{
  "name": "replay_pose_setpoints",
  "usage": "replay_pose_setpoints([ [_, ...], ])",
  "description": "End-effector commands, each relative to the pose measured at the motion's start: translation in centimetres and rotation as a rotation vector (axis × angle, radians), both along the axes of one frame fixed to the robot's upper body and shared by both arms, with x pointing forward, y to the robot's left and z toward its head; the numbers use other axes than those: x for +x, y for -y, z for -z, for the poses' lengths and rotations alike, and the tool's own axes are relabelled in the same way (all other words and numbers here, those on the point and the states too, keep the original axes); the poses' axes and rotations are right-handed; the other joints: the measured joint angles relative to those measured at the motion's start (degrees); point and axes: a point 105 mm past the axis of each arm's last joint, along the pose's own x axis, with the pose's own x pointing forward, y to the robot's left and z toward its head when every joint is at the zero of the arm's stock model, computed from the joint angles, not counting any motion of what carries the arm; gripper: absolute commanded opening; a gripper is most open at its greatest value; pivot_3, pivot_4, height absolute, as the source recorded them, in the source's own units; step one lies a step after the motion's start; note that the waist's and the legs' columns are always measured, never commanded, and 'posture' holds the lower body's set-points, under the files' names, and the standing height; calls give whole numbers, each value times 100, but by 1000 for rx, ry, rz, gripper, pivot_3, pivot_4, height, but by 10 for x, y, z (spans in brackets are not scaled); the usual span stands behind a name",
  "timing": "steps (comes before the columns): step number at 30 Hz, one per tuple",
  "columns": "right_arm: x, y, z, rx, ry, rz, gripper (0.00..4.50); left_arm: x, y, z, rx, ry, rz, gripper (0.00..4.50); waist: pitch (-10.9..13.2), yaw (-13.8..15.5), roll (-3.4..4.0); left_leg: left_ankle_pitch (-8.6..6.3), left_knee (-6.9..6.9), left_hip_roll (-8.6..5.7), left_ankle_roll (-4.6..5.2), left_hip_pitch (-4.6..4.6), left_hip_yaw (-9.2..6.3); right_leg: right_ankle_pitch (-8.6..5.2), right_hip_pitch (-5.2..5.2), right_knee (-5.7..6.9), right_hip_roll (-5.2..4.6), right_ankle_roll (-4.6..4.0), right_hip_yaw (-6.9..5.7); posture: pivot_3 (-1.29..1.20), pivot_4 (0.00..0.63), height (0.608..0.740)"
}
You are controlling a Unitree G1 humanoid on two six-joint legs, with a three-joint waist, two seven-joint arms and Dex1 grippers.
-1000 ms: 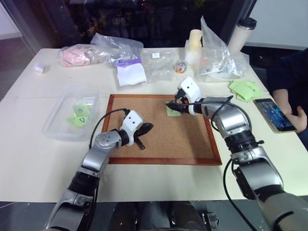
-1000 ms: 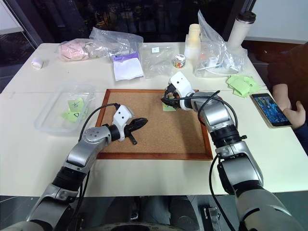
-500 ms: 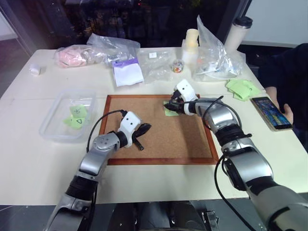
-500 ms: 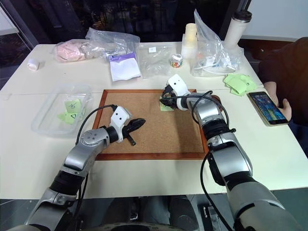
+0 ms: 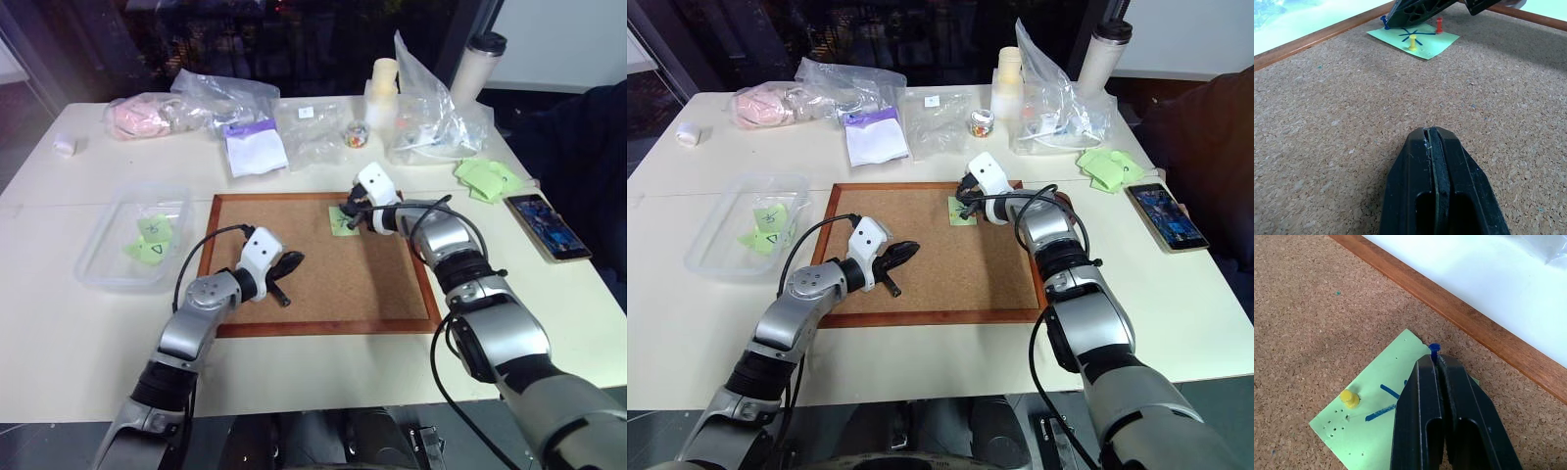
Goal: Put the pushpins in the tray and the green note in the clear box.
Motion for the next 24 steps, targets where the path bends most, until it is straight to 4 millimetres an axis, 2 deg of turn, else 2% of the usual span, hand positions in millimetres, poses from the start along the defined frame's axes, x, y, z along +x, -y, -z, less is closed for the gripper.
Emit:
replay_pose_setpoints([
  [1,3,-8,-26,28,56,-23,592,-5,-1,19,36,-71,4,0,0,1,0,0,0,0,0,0,0,0,0,0,0,0,0,0,150,740],
  [2,4,-7,-26,20,57,-20,741,-5,-1,19,36,-71,5,0,0,2,0,0,0,0,0,0,0,0,0,0,-1,0,0,0,150,740],
  [5,5,-6,-28,5,66,-14,2293,-5,0,19,35,-70,7,0,0,3,0,0,0,0,0,0,0,0,0,0,-1,0,0,0,150,740],
  [6,5,-6,-29,9,68,-15,2687,-5,0,19,34,-70,8,0,0,3,0,0,0,0,0,0,0,0,0,0,-1,0,0,0,150,740],
  [15,8,-9,-22,31,38,-3,2687,-6,0,19,34,-67,7,0,0,2,0,0,-1,-1,0,0,0,0,0,-1,-2,0,0,0,150,740],
  [18,10,-10,-20,32,30,5,1834,-6,-1,20,37,-67,2,0,0,1,0,0,-2,0,0,0,2,0,0,-2,-4,0,0,0,150,740],
  [21,10,-12,-18,21,26,-4,321,-6,-2,20,37,-67,-1,0,0,1,0,0,-3,0,0,0,2,0,0,-2,-3,0,0,0,150,740],
  [22,10,-12,-17,17,26,-4,41,-6,-2,20,37,-67,-2,0,0,-3,0,0,-3,0,0,0,1,0,-1,-2,-3,0,0,0,150,740],
  [24,9,-12,-16,15,25,-7,41,-7,-2,20,36,-67,-3,0,0,-2,0,0,-3,0,0,1,2,0,0,-2,-3,0,0,0,150,740],
])
